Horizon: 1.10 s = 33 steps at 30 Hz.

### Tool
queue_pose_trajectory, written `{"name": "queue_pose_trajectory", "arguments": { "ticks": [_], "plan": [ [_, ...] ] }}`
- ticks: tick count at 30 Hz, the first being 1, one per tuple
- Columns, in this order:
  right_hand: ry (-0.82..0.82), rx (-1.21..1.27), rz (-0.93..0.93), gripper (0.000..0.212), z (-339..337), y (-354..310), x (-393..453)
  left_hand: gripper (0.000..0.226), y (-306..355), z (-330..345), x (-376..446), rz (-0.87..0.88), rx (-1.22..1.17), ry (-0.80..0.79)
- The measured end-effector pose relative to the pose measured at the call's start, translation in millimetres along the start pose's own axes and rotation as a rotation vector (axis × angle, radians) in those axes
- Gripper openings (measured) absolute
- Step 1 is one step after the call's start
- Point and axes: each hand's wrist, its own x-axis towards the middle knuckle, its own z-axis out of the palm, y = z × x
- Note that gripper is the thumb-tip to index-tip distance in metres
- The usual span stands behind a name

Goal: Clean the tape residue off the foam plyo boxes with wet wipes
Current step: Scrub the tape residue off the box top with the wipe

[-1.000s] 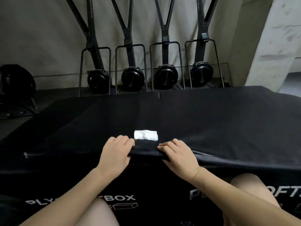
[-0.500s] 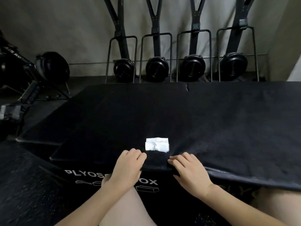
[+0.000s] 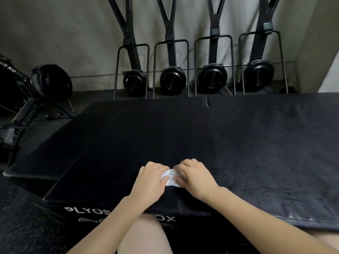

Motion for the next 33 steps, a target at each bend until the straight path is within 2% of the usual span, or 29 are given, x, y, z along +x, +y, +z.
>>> {"name": "queue_pose_trajectory", "arguments": {
  "ticks": [1, 3, 5, 7, 12, 17, 21, 24, 28, 33],
  "plan": [
    [-0.043, -0.027, -0.012, 0.029, 2, 2, 2, 0.025, -1, 3, 3, 0.005, 0.022, -0.022],
    [-0.001, -0.035, -0.049, 0.021, 3, 7, 2, 0.022, -2, 9, 6, 0.021, 0.029, -0.045],
    [0.085, -0.098, -0.091, 0.009, 4, 11, -2, 0.016, -1, 14, 6, 0.045, 0.01, 0.011],
    [0.12, -0.154, -0.102, 0.006, 0, 19, -9, 0.011, 5, 19, 7, 0.059, -0.002, 0.076],
    [0.135, -0.165, -0.071, 0.002, -29, 55, -53, 0.023, 56, 33, 12, 0.175, -0.08, -0.049],
    [0.143, -0.171, 0.015, 0.027, -63, 88, -109, 0.022, 118, 53, 14, 0.317, -0.105, -0.038],
    [0.131, -0.118, 0.01, 0.028, -79, 96, -153, 0.017, 150, 65, -7, 0.439, -0.066, 0.024],
    [0.122, -0.017, 0.027, 0.026, -79, 90, -170, 0.017, 151, 72, -18, 0.444, -0.088, -0.02],
    [0.139, -0.024, 0.009, 0.029, -72, 92, -162, 0.014, 145, 74, -14, 0.419, -0.105, -0.044],
    [0.179, -0.077, 0.013, 0.031, -62, 94, -141, 0.014, 143, 74, -6, 0.348, -0.064, 0.031]
  ]
}}
